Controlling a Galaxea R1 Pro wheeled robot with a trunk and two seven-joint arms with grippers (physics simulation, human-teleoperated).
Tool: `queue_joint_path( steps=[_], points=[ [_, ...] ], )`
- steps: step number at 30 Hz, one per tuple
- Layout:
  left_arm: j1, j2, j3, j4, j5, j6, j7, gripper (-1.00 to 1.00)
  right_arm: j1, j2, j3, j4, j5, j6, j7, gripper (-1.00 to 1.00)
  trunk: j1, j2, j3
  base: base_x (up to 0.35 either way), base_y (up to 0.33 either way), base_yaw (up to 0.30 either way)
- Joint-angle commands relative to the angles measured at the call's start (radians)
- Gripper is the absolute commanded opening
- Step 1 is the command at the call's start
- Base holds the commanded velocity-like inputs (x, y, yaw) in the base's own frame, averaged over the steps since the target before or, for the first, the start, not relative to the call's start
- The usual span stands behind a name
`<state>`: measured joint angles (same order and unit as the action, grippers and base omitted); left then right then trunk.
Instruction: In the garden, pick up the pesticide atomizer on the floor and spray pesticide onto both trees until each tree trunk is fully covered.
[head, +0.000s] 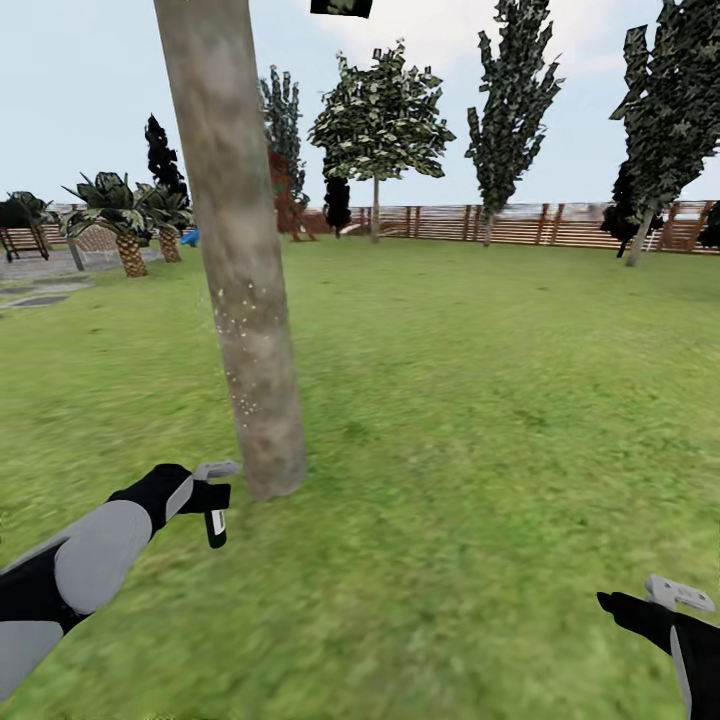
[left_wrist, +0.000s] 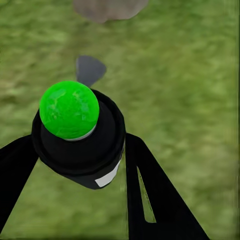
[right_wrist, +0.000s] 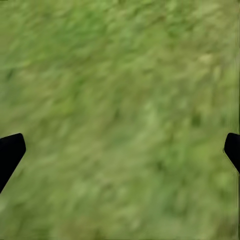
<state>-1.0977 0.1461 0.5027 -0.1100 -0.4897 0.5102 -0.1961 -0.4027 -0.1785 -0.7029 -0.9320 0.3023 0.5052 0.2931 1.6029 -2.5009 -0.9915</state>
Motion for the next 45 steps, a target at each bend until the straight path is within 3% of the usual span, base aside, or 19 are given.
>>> queue_joint_path(
  steps=[1, 9, 31, 42, 45],
  points=[
    [-0.001, -0.001, 0.007, -0.002, -0.010, 0.005, -0.006, -1.00, -0.001, 0.000, -0.003, -0.001, 0.011, 0.003, 0.009, 1.00, 0.000, 0.000, -0.001, 0.000, -0.303, 0.064],
    [-0.001, -0.013, 0.007, -0.002, -0.010, 0.005, -0.006, -1.00, 0.000, 0.000, -0.003, -0.001, 0.011, 0.003, 0.009, 1.00, 0.000, 0.000, -0.001, 0.000, -0.306, 0.038],
    [-0.001, -0.015, 0.007, -0.002, -0.010, 0.005, -0.006, -1.00, 0.000, 0.001, -0.003, -0.001, 0.011, 0.003, 0.009, 1.00, 0.000, 0.000, -0.001, 0.087, -0.306, 0.239],
    [-0.001, -0.022, 0.007, -0.002, -0.010, 0.005, -0.006, -1.00, -0.001, 0.000, -0.003, -0.001, 0.011, 0.003, 0.009, 1.00, 0.000, 0.000, -0.001, 0.077, -0.305, 0.075],
    [-0.001, -0.023, 0.007, 0.017, -0.010, 0.005, -0.006, -1.00, 0.000, -0.001, -0.004, 0.000, 0.030, 0.002, 0.009, 1.00, 0.000, 0.000, -0.001, 0.002, -0.305, 0.011]
  ],
)
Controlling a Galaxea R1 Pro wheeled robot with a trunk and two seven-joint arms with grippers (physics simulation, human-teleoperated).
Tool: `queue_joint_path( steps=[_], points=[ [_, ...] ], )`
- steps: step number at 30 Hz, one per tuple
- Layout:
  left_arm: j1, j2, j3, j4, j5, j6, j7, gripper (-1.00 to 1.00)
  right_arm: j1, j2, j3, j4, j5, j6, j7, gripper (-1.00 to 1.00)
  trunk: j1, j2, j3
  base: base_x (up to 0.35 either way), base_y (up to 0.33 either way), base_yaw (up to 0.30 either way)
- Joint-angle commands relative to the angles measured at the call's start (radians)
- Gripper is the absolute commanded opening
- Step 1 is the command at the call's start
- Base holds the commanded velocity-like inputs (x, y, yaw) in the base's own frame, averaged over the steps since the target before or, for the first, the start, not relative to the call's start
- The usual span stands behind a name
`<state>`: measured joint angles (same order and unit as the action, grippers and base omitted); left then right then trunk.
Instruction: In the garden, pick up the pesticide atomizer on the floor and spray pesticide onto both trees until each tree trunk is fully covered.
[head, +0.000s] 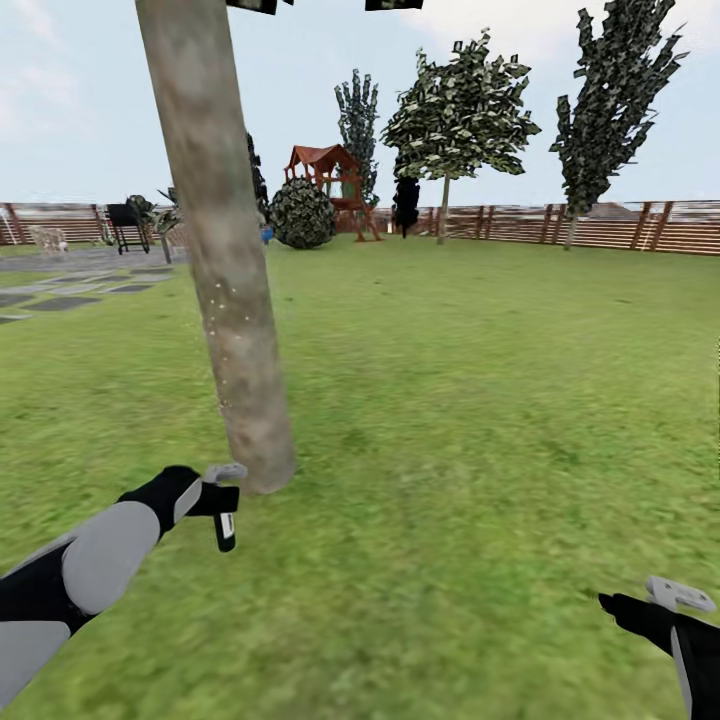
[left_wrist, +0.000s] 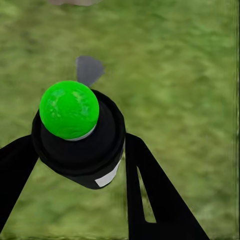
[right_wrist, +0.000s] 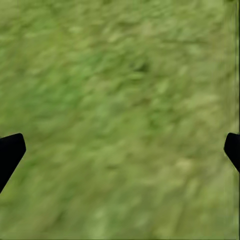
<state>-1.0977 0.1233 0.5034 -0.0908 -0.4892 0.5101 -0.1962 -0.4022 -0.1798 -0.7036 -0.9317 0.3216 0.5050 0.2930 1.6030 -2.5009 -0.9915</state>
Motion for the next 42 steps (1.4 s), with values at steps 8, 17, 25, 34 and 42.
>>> queue_joint_path(
  steps=[8, 17, 25, 34, 42],
  points=[
    [-0.001, 0.001, 0.007, 0.012, -0.011, 0.005, -0.006, -1.00, -0.001, 0.000, -0.005, 0.001, 0.054, 0.001, 0.012, 1.00, 0.000, 0.000, -0.001, 0.000, -0.306, 0.012],
    [-0.001, 0.001, 0.007, 0.013, -0.011, 0.005, -0.006, -1.00, -0.001, 0.002, -0.004, 0.001, 0.054, 0.001, 0.009, 1.00, 0.000, 0.000, -0.001, 0.000, -0.121, 0.227],
    [-0.001, 0.001, 0.007, 0.013, -0.011, 0.005, -0.006, -1.00, -0.001, 0.002, -0.004, 0.001, 0.054, 0.001, 0.009, 1.00, 0.000, 0.000, -0.001, 0.000, -0.001, 0.251],
    [-0.001, 0.001, 0.007, 0.013, -0.011, 0.005, -0.006, -1.00, -0.001, 0.002, -0.004, 0.001, 0.054, 0.001, 0.009, 1.00, 0.000, 0.000, -0.001, 0.113, -0.216, 0.073],
    [-0.001, 0.001, 0.007, 0.013, -0.011, 0.005, -0.006, -1.00, -0.001, 0.002, -0.004, 0.001, 0.054, 0.001, 0.009, 1.00, 0.000, 0.000, -0.001, 0.157, -0.280, 0.167]
  ],
)
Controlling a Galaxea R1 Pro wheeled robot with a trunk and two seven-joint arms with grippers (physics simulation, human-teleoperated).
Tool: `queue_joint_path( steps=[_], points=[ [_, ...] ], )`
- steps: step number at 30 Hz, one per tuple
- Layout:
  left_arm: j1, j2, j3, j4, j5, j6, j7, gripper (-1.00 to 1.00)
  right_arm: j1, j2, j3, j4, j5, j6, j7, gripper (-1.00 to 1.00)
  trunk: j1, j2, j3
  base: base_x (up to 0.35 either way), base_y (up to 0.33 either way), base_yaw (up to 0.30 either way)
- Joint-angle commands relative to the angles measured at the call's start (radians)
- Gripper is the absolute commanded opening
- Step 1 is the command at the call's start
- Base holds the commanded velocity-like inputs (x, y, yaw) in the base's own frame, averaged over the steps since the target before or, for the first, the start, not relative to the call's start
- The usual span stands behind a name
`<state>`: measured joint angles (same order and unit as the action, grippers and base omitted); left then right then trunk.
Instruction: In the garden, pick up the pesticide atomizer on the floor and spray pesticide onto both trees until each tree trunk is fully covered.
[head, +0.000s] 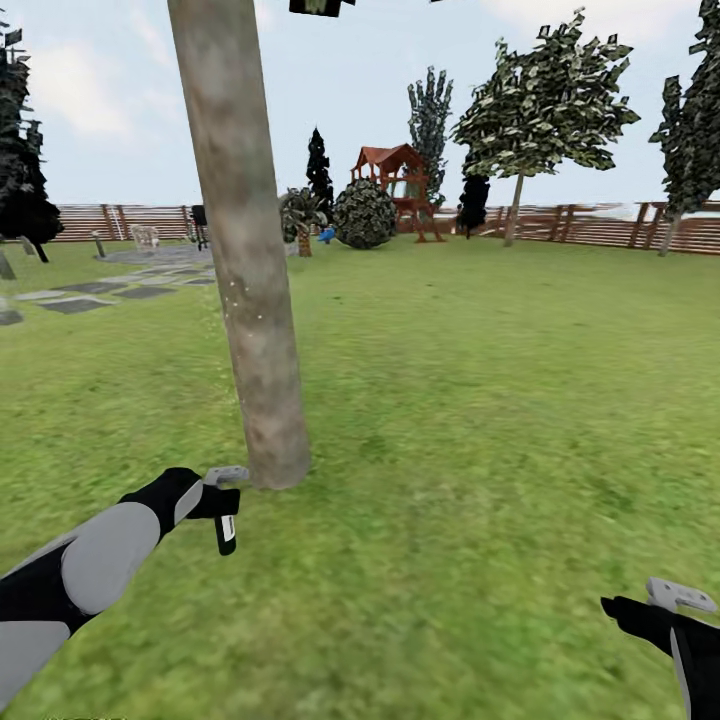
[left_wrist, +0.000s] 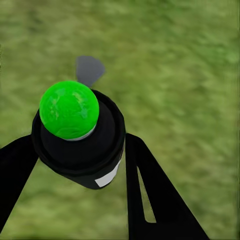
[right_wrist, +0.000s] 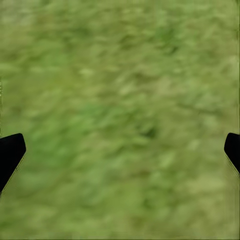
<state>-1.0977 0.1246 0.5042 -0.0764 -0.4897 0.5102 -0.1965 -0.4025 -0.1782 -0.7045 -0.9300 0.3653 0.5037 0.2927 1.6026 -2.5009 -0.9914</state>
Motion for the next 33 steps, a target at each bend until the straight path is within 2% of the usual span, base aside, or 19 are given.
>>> queue_joint_path(
  steps=[1, 13, 20, 27, 33],
  points=[
    [-0.001, 0.000, 0.007, -0.002, -0.010, 0.005, -0.006, -1.00, -0.001, 0.000, -0.003, -0.001, 0.011, 0.003, 0.009, 1.00, 0.000, 0.000, -0.001, 0.139, -0.281, 0.246],
    [-0.001, 0.000, 0.007, -0.002, -0.010, 0.005, -0.006, -1.00, -0.001, 0.000, -0.003, -0.001, 0.011, 0.003, 0.009, 1.00, 0.000, 0.000, -0.001, 0.026, -0.298, 0.247],
    [-0.001, 0.000, 0.007, -0.002, -0.010, 0.005, -0.006, -1.00, -0.001, 0.000, -0.003, -0.001, 0.011, 0.003, 0.009, 1.00, 0.000, 0.000, -0.001, 0.004, -0.318, 0.071],
    [-0.001, 0.001, 0.006, -0.002, -0.011, 0.005, -0.006, -1.00, -0.001, 0.000, -0.003, -0.001, 0.011, 0.003, 0.010, 1.00, 0.000, 0.000, -0.001, 0.082, -0.320, 0.224],
    [-0.002, 0.002, 0.004, -0.028, -0.013, 0.017, -0.005, -1.00, -0.001, 0.000, -0.004, -0.001, 0.011, 0.003, 0.011, 1.00, 0.000, 0.000, -0.001, 0.030, -0.086, 0.039]
  ],
)
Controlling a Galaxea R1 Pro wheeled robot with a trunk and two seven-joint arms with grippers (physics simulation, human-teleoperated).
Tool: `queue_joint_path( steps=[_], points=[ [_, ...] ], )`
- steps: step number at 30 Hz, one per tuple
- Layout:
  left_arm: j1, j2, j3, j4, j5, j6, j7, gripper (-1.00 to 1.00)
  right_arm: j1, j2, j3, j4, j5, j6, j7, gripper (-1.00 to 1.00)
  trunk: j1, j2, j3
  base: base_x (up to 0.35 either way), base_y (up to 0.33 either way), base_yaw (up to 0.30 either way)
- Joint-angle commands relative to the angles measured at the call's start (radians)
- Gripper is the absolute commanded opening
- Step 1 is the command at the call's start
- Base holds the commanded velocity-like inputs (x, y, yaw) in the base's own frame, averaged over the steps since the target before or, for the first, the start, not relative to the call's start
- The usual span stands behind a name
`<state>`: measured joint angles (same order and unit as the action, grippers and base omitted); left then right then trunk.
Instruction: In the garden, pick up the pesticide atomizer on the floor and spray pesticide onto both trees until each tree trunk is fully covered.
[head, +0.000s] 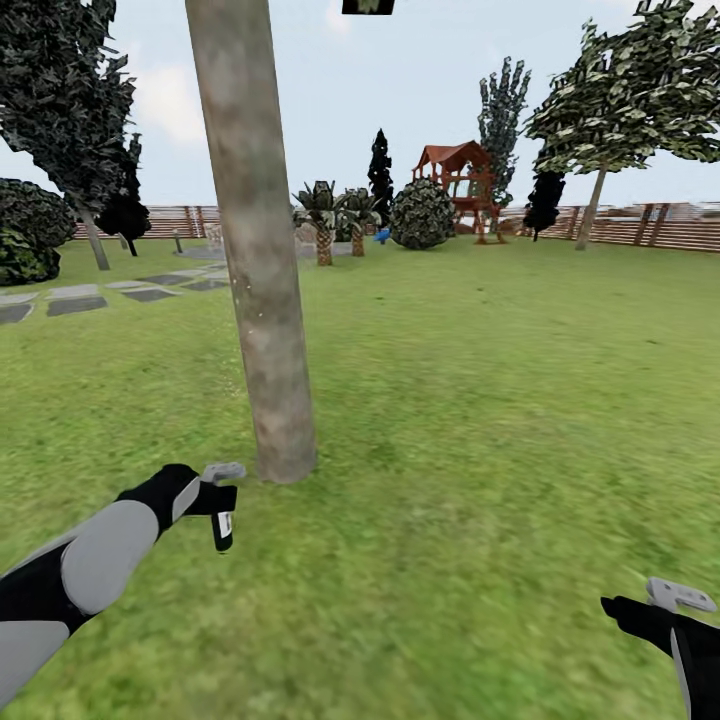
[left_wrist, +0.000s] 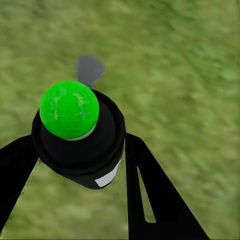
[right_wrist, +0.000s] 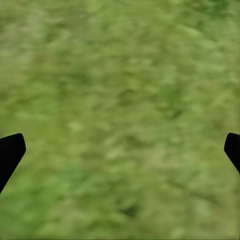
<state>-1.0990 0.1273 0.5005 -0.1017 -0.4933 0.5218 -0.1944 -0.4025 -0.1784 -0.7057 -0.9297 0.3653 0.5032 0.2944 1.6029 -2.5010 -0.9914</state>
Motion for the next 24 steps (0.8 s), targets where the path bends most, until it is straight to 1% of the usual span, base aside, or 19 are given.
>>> queue_joint_path(
  steps=[1, 2, 3, 4, 5, 6, 7, 9, 13, 15, 17, 19, 22, 23, 24],
  points=[
    [0.000, -0.001, 0.008, -0.023, -0.010, 0.017, -0.006, -1.00, -0.001, 0.000, -0.003, -0.002, 0.011, 0.003, 0.009, 1.00, 0.000, 0.000, -0.001, 0.003, -0.008, 0.004],
    [-0.001, -0.002, 0.007, -0.059, -0.010, 0.045, -0.006, -1.00, -0.001, 0.000, -0.003, -0.002, 0.011, 0.003, 0.009, 1.00, 0.000, 0.000, -0.001, 0.002, -0.005, 0.002],
    [-0.001, -0.003, 0.006, -0.119, -0.010, 0.103, -0.006, -1.00, -0.001, 0.000, -0.003, -0.002, 0.011, 0.003, 0.010, 1.00, 0.000, 0.000, -0.001, 0.001, -0.003, 0.001],
    [-0.001, -0.010, 0.005, -0.208, -0.010, 0.193, -0.007, -1.00, -0.001, -0.001, -0.003, -0.002, 0.011, 0.003, 0.010, 1.00, 0.000, 0.000, -0.001, 0.000, -0.001, 0.000],
    [-0.001, -0.017, 0.004, -0.269, -0.010, 0.246, -0.008, -1.00, -0.001, -0.001, -0.003, -0.002, 0.011, 0.003, 0.010, 1.00, 0.000, 0.000, -0.001, 0.000, 0.000, 0.000],
    [-0.002, -0.021, 0.003, -0.312, -0.010, 0.280, -0.009, -1.00, -0.001, -0.001, -0.003, -0.002, 0.011, 0.003, 0.011, 1.00, 0.000, 0.000, -0.001, 0.000, 0.000, 0.000],
    [-0.003, -0.026, 0.002, -0.334, -0.011, 0.297, -0.009, -1.00, -0.001, -0.001, -0.003, -0.002, 0.011, 0.003, 0.011, 1.00, 0.000, 0.000, -0.001, 0.000, 0.000, 0.000],
    [-0.008, -0.035, 0.001, -0.352, -0.011, 0.313, -0.010, -1.00, -0.001, -0.001, -0.003, -0.002, 0.011, 0.003, 0.011, 1.00, 0.000, 0.000, -0.001, 0.000, 0.000, 0.000],
    [-0.010, -0.066, -0.001, -0.358, -0.011, 0.320, -0.011, -1.00, -0.001, -0.001, -0.003, -0.002, 0.011, 0.003, 0.012, 1.00, 0.000, 0.000, -0.001, 0.000, 0.000, 0.000],
    [-0.011, -0.070, -0.001, -0.358, -0.012, 0.340, -0.012, -1.00, -0.001, -0.001, -0.003, -0.002, 0.011, 0.003, 0.011, 1.00, 0.000, 0.000, -0.001, 0.000, 0.000, -0.035],
    [-0.012, -0.070, -0.002, -0.359, -0.013, 0.366, -0.013, -1.00, -0.001, -0.001, -0.003, -0.002, 0.011, 0.003, 0.012, 1.00, 0.000, 0.000, -0.001, 0.000, 0.000, -0.165],
    [-0.012, -0.068, -0.003, -0.360, -0.013, 0.374, -0.013, -1.00, -0.001, -0.001, -0.003, -0.002, 0.011, 0.003, 0.013, 1.00, 0.000, 0.000, -0.001, 0.000, 0.000, -0.232],
    [-0.014, -0.055, -0.004, -0.361, -0.013, 0.379, -0.014, -1.00, -0.001, -0.001, -0.003, -0.001, 0.010, 0.003, 0.014, 1.00, 0.000, 0.000, -0.001, 0.000, 0.000, -0.231],
    [-0.019, -0.052, -0.005, -0.361, -0.013, 0.380, -0.014, -1.00, -0.001, -0.001, -0.003, -0.002, 0.011, 0.003, 0.014, 1.00, 0.000, 0.000, -0.001, 0.000, 0.000, -0.131],
    [-0.036, -0.047, -0.005, -0.361, -0.013, 0.380, -0.014, -1.00, -0.001, -0.001, -0.003, -0.002, 0.010, 0.003, 0.014, 1.00, 0.000, 0.000, -0.001, 0.000, 0.000, -0.067]
  ],
)
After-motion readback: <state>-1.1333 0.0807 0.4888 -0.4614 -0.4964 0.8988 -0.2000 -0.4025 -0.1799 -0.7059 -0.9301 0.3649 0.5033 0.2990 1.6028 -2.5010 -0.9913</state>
